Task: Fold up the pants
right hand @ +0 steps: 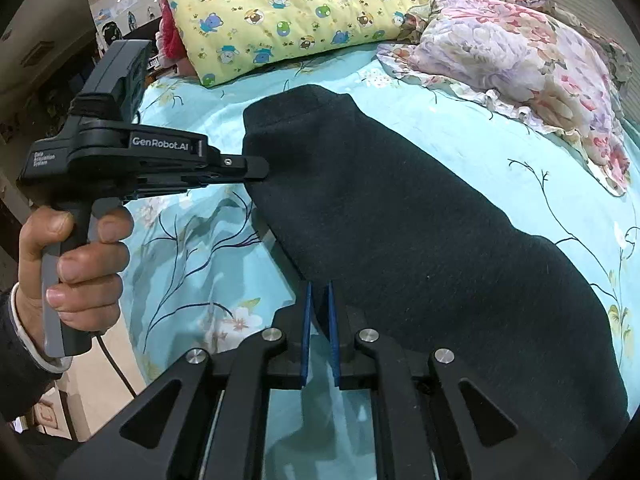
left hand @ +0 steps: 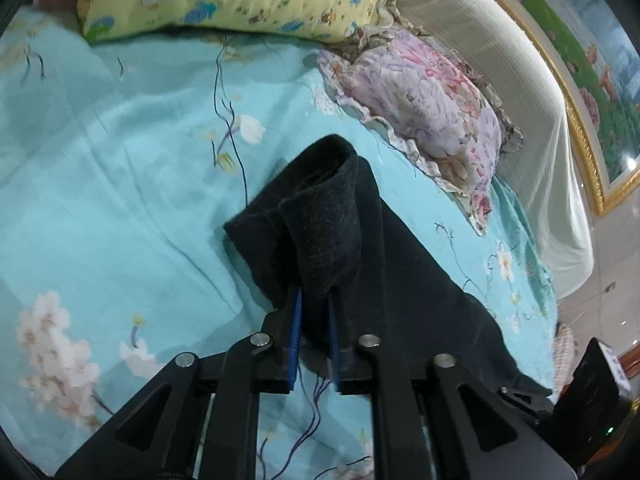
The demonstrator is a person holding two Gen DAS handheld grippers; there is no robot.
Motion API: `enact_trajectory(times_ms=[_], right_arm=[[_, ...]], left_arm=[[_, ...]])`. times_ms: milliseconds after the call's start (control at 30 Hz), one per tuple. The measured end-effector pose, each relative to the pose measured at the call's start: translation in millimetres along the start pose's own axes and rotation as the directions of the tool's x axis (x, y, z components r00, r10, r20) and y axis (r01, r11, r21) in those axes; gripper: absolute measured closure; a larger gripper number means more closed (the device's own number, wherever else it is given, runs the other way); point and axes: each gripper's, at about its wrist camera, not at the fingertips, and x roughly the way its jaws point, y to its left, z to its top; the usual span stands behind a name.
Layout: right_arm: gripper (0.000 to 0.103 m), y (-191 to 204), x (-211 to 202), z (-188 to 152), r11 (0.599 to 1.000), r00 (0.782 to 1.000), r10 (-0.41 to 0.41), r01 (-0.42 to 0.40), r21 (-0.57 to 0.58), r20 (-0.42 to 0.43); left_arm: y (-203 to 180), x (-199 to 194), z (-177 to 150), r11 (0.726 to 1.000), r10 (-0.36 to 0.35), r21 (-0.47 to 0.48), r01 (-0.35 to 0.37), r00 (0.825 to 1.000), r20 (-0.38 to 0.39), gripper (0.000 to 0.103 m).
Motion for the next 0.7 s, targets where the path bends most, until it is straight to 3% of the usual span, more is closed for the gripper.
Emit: enact_trajectory(times_ms=[67,200,333,700], right_arm=[[0.094,-2,-1,0,1.000,1.000,0.003,-0.003,0.014,0.001],[0.091,-6,-4,-1,0.998,1.000,0.015,-0.015,0.063,0.007],[0.059,-10,-13,-4,0.994,0.999,0.030,-0.033,0.109,0.033],[0.059,-41,-44,-14,0.975,0.995,-0.002,-0.020,0.220,0.101]], left_arm=[[0,-4,0,1.000,0.014,0.001,-0.014,1.000,0.005,0.071],[5,-9,-1,1.000,0.019,-0.018,-0.019,1.000,0.001,0.065],[11,-9,-2,0.999,0.023,-0.044,-0.023,1.000,-0.011,0.064],[13,-6,4,0.998,0.014,-0.066,-0.015,1.000,-0.020,0.049]])
